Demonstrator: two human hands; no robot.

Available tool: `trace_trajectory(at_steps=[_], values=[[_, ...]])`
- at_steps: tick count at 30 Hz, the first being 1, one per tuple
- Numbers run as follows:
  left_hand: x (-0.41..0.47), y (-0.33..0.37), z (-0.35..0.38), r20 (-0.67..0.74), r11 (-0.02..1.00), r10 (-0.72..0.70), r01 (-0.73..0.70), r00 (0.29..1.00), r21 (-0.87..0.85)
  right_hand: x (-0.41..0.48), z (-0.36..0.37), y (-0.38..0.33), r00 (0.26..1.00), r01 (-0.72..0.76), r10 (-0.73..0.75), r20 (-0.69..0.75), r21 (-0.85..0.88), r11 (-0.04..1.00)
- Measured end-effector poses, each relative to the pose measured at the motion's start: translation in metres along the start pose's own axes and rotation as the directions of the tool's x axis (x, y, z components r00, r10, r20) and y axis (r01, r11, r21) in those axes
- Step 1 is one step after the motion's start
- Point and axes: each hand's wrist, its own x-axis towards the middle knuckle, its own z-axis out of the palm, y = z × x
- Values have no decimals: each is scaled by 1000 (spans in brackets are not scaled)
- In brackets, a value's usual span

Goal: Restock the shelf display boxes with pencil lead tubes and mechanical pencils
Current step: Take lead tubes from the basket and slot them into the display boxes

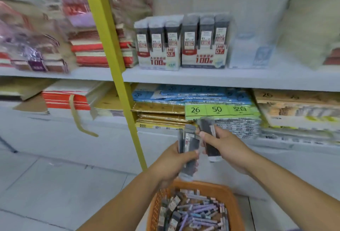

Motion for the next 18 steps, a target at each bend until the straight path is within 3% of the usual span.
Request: trace_trajectory(at_steps=[4,11,15,18], values=[[-4,56,-1,-20,991,72,-74,997,-115,-2,-12,-50,995,98,-100,10,149,984],[-1,112,12,100,964,235,-219,967,-149,5,-26,-102,968,244,-234,-92,117,963],[8,117,21,-37,951,293,-295,955,-96,12,-29,-105,955,260,-262,-140,-29,965],[10,120,22,-103,938,305,-318,947,-140,15,-36,-108,958,264,-270,-94,-65,962]])
